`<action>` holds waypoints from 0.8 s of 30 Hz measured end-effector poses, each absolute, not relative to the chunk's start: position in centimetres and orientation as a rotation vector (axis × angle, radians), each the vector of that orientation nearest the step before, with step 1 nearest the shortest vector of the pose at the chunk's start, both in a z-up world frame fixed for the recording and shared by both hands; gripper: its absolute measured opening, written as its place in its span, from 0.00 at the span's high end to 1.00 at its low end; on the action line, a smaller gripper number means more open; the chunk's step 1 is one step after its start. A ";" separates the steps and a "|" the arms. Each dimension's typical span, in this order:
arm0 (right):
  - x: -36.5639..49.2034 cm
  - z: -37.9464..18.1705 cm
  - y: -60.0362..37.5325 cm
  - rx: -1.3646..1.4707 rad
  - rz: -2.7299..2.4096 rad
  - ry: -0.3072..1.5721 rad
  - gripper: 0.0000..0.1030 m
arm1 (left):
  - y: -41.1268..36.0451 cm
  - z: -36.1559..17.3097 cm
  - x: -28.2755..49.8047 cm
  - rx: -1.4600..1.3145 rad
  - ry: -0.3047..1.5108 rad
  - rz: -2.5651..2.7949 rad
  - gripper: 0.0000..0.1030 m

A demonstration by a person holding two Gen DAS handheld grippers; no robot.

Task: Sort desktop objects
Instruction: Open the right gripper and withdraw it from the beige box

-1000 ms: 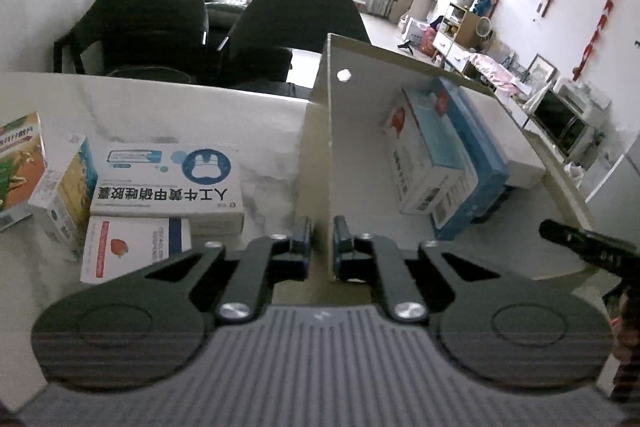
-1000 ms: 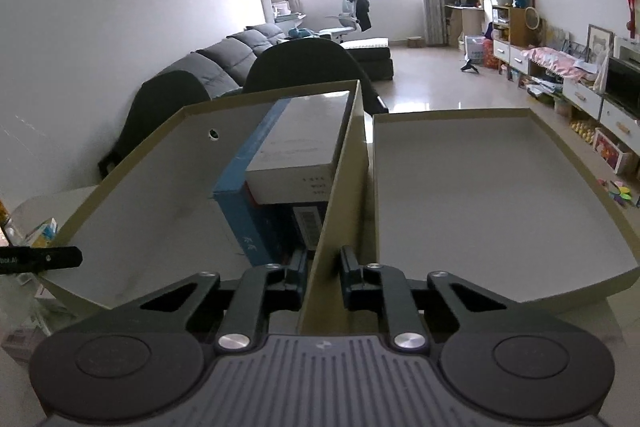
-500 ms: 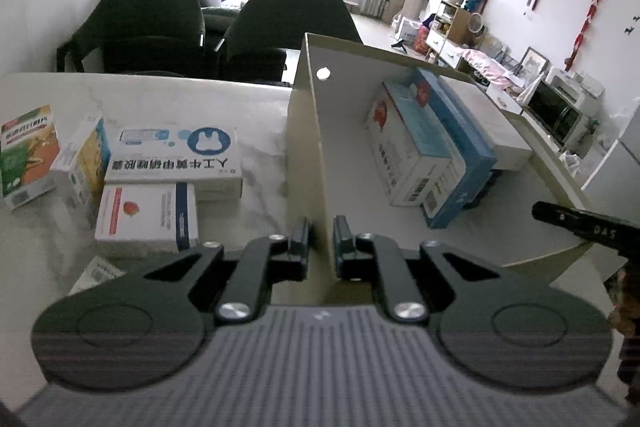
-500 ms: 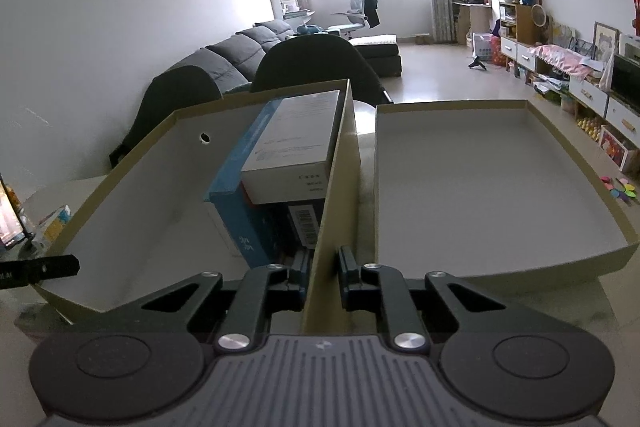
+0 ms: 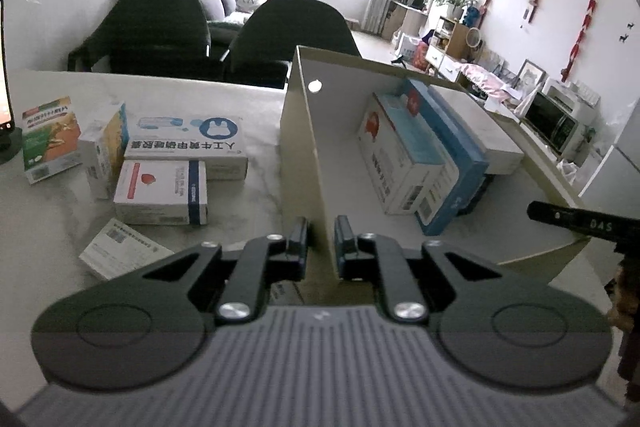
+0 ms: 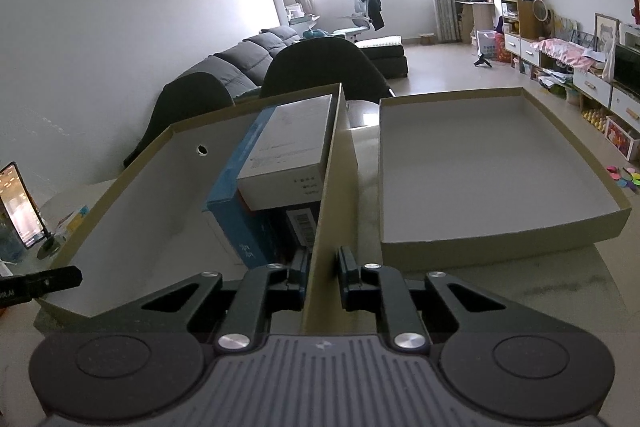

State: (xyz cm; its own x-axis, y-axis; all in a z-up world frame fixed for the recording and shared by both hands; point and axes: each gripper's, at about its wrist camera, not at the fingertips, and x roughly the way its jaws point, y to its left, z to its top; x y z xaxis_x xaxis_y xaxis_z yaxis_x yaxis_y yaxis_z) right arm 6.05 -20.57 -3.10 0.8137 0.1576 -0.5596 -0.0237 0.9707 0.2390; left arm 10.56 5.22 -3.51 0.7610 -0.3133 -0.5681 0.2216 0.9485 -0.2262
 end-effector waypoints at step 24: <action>2.5 -2.0 -20.4 0.314 0.053 0.470 0.12 | 14.7 -2.7 9.1 -0.271 0.460 -0.046 0.27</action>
